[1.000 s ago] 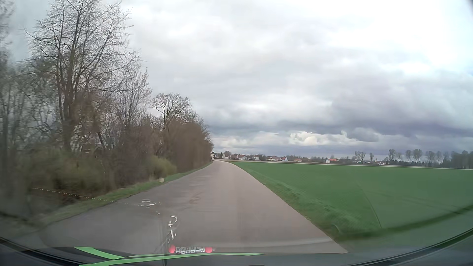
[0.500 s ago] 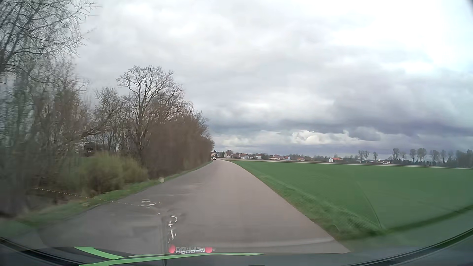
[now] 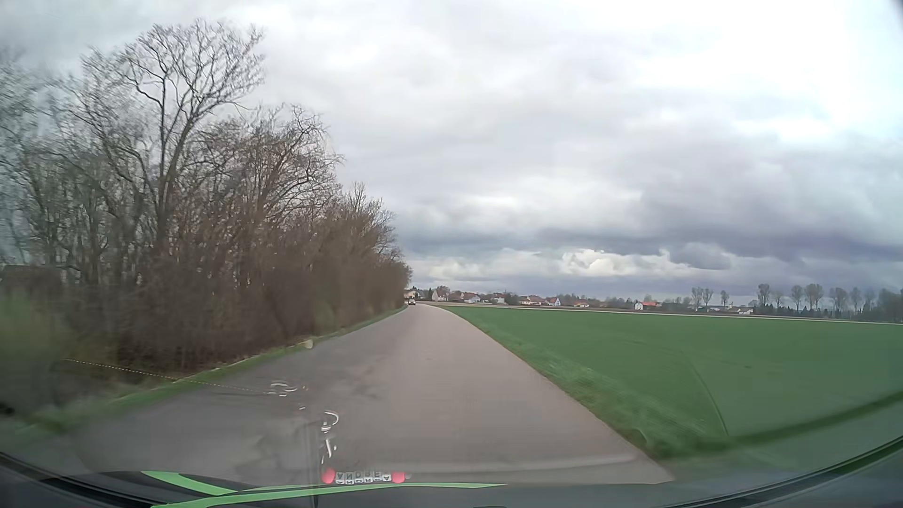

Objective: Follow the waypoints while adhering to traffic rules and regulations

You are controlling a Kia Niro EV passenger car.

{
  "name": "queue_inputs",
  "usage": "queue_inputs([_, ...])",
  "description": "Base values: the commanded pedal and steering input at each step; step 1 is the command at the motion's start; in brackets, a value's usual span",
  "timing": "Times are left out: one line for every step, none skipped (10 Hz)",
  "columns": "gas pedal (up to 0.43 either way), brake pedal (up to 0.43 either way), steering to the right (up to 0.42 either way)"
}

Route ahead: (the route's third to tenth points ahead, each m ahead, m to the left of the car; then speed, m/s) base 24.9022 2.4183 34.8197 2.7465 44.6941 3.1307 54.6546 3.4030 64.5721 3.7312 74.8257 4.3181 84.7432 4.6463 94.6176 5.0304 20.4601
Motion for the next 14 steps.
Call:
queue_inputs([0.209,0.0,0.004])
queue_inputs([0.22,0.0,0.005])
queue_inputs([0.22,0.0,0.004])
queue_inputs([0.22,0.0,0.003])
queue_inputs([0.22,0.0,0.001])
queue_inputs([0.22,0.0,0.001])
queue_inputs([0.22,0.0,0.001])
queue_inputs([0.22,0.0,0.001])
queue_inputs([0.22,0.0,0.001])
queue_inputs([0.22,0.0,0.001])
queue_inputs([0.22,0.0,0.001])
queue_inputs([0.22,0.0,0.001])
queue_inputs([0.22,0.0,0.001])
queue_inputs([0.22,0.0,0.001])
